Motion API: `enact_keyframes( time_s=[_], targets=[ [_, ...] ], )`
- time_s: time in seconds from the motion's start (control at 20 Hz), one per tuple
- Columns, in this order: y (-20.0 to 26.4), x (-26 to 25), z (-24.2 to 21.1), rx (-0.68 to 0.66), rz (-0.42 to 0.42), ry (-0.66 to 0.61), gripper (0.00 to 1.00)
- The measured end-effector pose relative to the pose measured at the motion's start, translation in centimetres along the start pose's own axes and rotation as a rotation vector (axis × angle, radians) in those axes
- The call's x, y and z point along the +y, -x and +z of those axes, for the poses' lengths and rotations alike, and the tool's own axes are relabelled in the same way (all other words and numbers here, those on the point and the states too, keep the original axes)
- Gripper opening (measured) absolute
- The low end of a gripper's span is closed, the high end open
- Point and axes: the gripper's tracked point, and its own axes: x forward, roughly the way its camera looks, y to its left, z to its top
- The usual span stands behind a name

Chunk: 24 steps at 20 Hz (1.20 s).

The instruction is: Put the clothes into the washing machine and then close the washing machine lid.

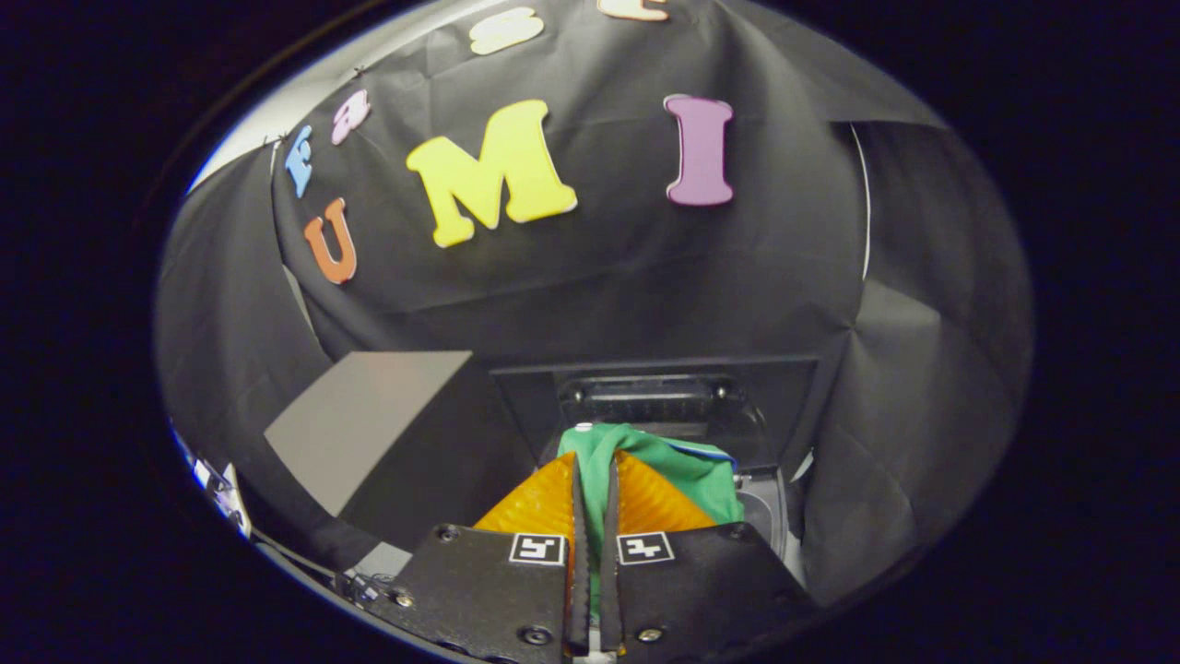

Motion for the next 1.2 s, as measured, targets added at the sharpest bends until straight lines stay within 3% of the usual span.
enact_keyframes(
  time_s=[0.55,1.2],
  targets=[
    [-11.1,-2.2,-11.9,0.258,-0.079,0.133,0.08],
    [-15.2,-5.0,-24.1,0.514,-0.222,0.03,0.08]
  ],
)
